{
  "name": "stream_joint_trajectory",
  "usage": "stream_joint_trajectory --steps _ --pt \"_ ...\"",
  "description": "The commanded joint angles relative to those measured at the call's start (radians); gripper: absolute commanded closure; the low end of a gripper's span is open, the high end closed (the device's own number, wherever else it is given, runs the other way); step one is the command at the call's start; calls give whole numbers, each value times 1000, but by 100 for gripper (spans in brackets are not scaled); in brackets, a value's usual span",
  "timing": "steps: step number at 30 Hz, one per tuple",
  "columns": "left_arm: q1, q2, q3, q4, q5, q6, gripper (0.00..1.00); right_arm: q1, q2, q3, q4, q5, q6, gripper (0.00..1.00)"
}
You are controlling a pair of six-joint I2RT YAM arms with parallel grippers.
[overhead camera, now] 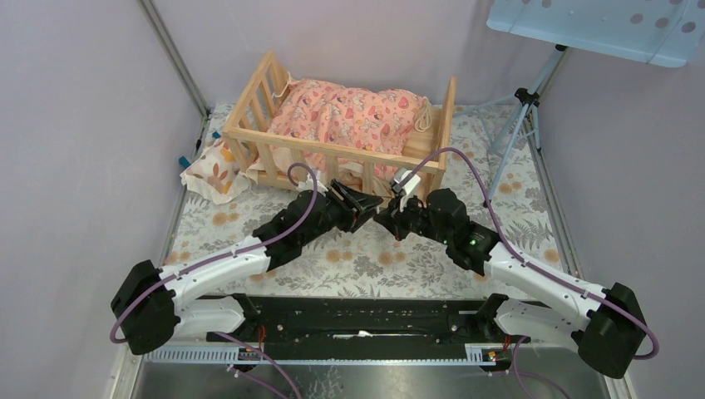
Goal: Set up the pet bed
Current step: Tie the ropes to the bed frame.
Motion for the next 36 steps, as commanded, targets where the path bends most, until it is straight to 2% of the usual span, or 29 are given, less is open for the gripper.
stream_joint_trajectory --steps 1,7,26,29,33,36 --pt "0 18 4 43 43 -3 50 1 -8 18 22 -41 -16 100" --pt "0 31 5 65 53 -5 54 1 5 24 16 -62 -17 100" --pt "-1 20 -7 70 42 -16 89 1 2 4 13 -20 -24 99" --pt "0 13 -15 71 36 -14 100 1 1 6 -3 -18 -29 91" --pt "-1 -5 -31 76 26 40 100 1 -18 3 -29 -21 -35 59" --pt "1 -26 -54 92 21 158 100 1 -56 -17 -37 -12 -31 48"
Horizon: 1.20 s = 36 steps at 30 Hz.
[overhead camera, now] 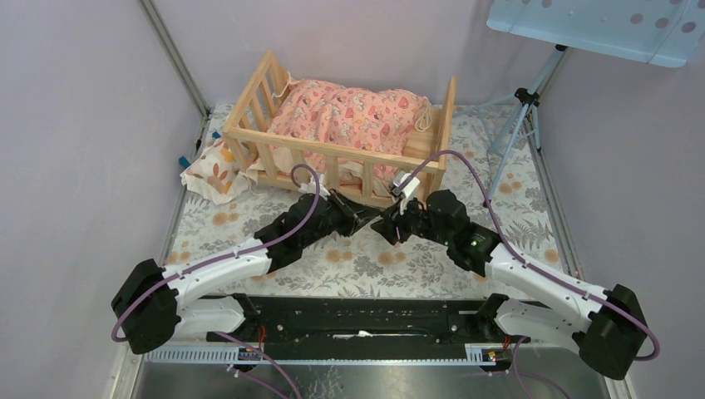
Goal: Set up the pet bed
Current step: Tie the ropes to the bed frame.
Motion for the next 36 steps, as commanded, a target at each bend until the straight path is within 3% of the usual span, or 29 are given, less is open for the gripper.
stream_joint_trajectory --steps 1,8,12,17,28,36 --pt "-1 -50 -39 80 -10 180 100 1 -74 -21 -5 13 -3 44" --pt "-2 -56 -94 126 28 616 100 0 -211 -81 6 183 78 28" --pt "-3 -37 -125 194 109 833 100 1 -268 -92 -13 395 221 26" --pt "-31 -23 -157 258 147 1119 100 1 -311 -106 -72 533 404 27" --pt "-140 -103 -221 249 98 1630 100 1 -307 -193 -11 529 486 33" --pt "-161 -116 -160 56 38 1868 100 1 -260 -227 20 520 507 35"
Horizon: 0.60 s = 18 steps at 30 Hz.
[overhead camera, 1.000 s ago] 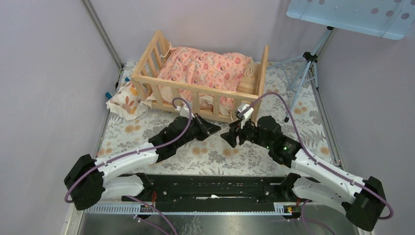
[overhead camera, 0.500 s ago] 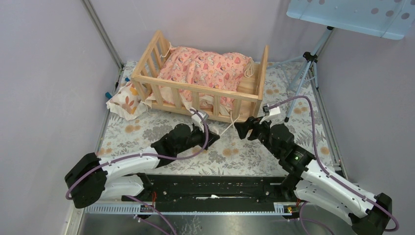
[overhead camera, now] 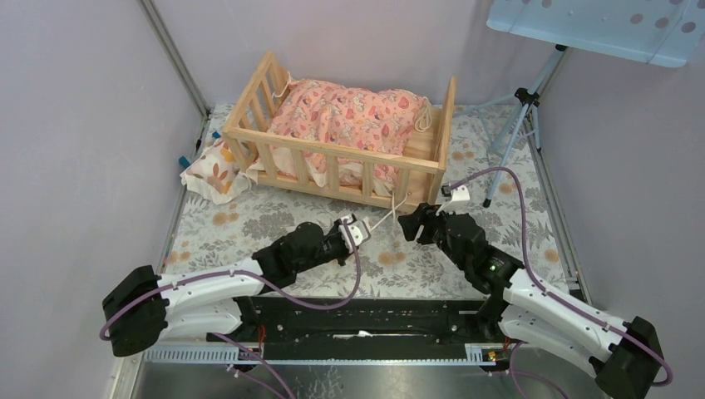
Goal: Set up the pet bed
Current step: Tie the ropes to the bed frame.
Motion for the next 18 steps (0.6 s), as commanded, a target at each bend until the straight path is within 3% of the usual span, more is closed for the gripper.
stream_joint_trajectory --steps 1,6,15,18 --pt "-13 -1 59 -125 -40 200 100 1 16 -25 70 9 31 35" --pt "-35 35 107 -227 -107 292 100 1 10 -48 117 7 31 35" --pt "-51 56 134 -221 -133 322 100 1 72 -52 170 -17 74 35" --pt "-51 66 147 -216 -121 315 100 1 121 -71 257 -27 63 42"
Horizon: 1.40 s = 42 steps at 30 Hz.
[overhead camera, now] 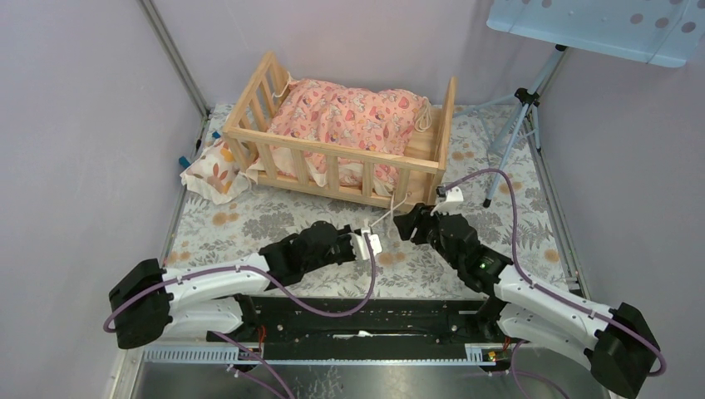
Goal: Set up the pet bed
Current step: Tie the ropes to the bed frame.
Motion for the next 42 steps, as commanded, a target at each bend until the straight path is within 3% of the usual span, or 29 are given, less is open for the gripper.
stream_joint_trajectory --steps 1,3,8,19,37,42 --pt "-5 16 57 7 -8 11 100 1 64 -30 176 -20 0 45" --pt "-5 25 61 9 -1 8 100 1 96 -49 246 -22 -34 50" --pt "-5 32 65 25 15 -5 100 1 129 -65 295 91 19 46" --pt "-6 59 69 90 37 -17 100 1 67 -96 272 284 516 54" --pt "-6 84 85 118 49 -5 100 -28 264 -47 368 200 618 52" --pt "-6 96 94 123 58 -2 100 -48 306 -53 400 170 637 58"
